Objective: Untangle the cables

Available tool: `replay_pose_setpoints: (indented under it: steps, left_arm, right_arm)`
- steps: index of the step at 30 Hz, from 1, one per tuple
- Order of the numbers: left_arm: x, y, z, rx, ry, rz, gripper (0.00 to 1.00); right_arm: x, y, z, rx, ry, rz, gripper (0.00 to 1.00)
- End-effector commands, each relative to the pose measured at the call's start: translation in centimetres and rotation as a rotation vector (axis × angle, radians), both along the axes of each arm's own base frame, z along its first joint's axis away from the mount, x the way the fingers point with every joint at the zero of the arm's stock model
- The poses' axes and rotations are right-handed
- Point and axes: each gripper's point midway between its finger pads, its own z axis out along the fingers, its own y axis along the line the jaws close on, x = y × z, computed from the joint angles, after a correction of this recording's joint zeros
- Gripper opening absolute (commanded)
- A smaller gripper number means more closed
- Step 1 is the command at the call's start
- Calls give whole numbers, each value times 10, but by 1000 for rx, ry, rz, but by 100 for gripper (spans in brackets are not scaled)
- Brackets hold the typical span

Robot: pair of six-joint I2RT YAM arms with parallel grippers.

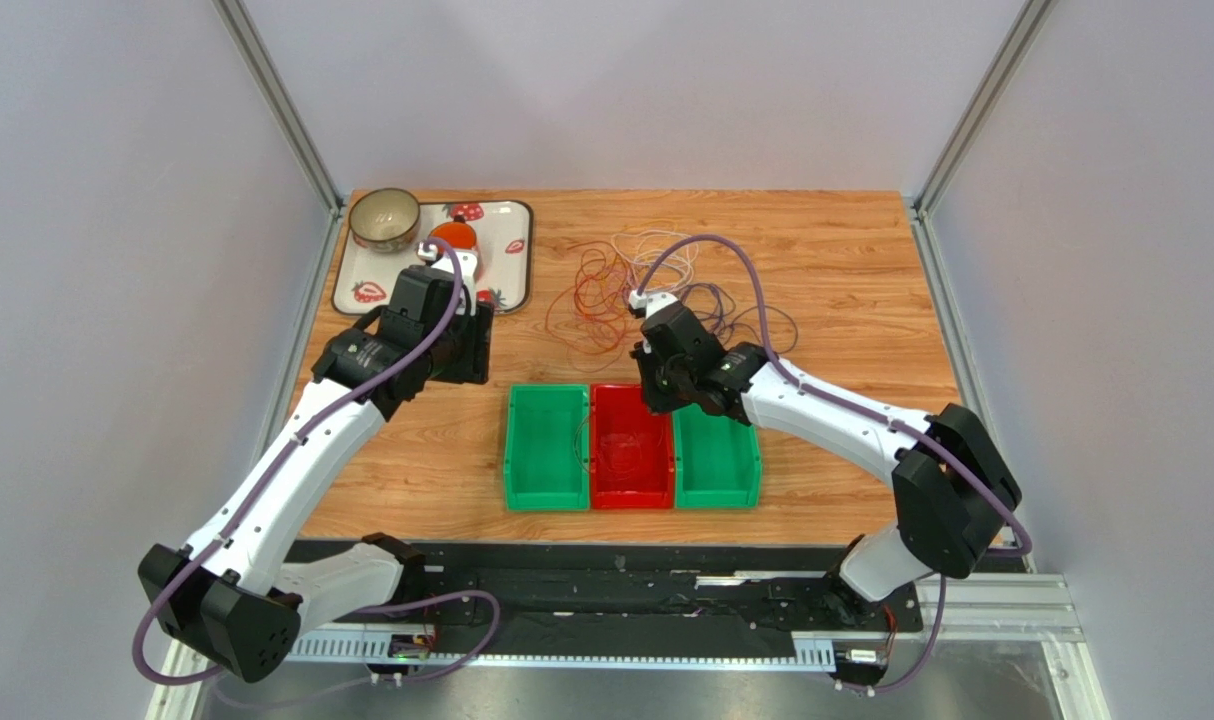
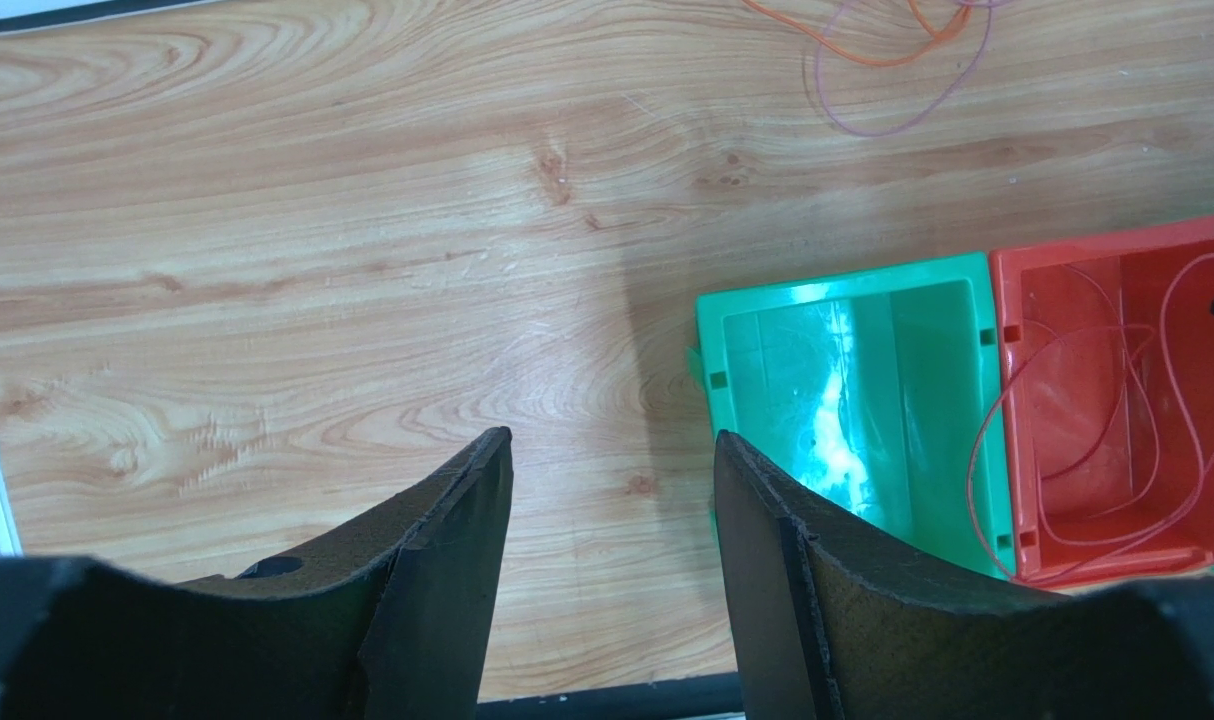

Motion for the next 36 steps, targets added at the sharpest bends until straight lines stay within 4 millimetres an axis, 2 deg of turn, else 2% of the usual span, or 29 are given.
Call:
replay_pose_setpoints:
  steps: [1,4,8,11,15,18,22,28,31,32,34,36]
  left_arm:
    - [6,1,0,14,-17,-7,60]
    - [6,1,-1,16,-12,-7,60]
    - [7,0,-3,17,-4,-10,60]
    - [7,0,-3,17,-4,-10,60]
    - [7,0,-5,21,1,-9,60]
    - [8,0,-4,19,0,-10,60]
    - [7,-1,-5,18,0,-11,60]
    - [7,-3,-6,11,7,-21,60]
    - [6,-6,-5,0,9,-36,60]
    - [6,-6,-5,-2,8,-37,60]
    - [6,-7,-5,-3,7,-38,60]
    - [6,-7,-4,-5,6,-40,60]
  right_arm:
    - [31,-14,18,-130,-191,-38,0]
    - [34,-25,22,-206,-247,-77,0]
    - [32,-27,28,-269,-313,-85,0]
    - [38,-42,34,-346,-358,-145,0]
    - [44,-72,60,-407,-457,-288,0]
    - [43,-76,71,-385,-480,-310,0]
    - [41,-89,75,-434,-512,-357,0]
    - [35,-81,76,-430,-521,-327,0]
    - [33,-70,73,-407,-503,-289,0]
    - [32,-62,73,-382,-492,-264,0]
    - [23,-34,65,-304,-456,-157,0]
    - [21,-19,60,-279,-438,-115,0]
